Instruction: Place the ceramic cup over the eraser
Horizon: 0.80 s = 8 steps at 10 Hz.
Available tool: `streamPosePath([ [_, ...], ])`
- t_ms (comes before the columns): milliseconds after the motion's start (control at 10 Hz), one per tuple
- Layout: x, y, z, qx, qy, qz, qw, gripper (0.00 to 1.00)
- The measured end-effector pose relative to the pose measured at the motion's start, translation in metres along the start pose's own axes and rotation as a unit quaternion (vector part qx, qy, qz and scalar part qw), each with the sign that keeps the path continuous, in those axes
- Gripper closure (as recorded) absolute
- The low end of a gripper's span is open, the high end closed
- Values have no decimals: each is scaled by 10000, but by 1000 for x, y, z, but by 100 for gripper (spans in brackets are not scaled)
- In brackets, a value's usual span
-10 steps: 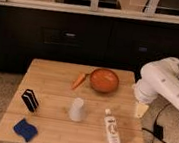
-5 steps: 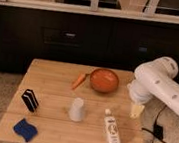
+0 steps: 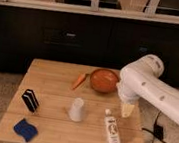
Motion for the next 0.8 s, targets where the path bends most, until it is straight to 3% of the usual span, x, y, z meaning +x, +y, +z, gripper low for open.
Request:
streamPosePath([
  [300, -35, -4, -3, 94, -3, -150, 9998, 20],
  [800, -65, -4, -1, 96, -23, -411, 9991, 20],
])
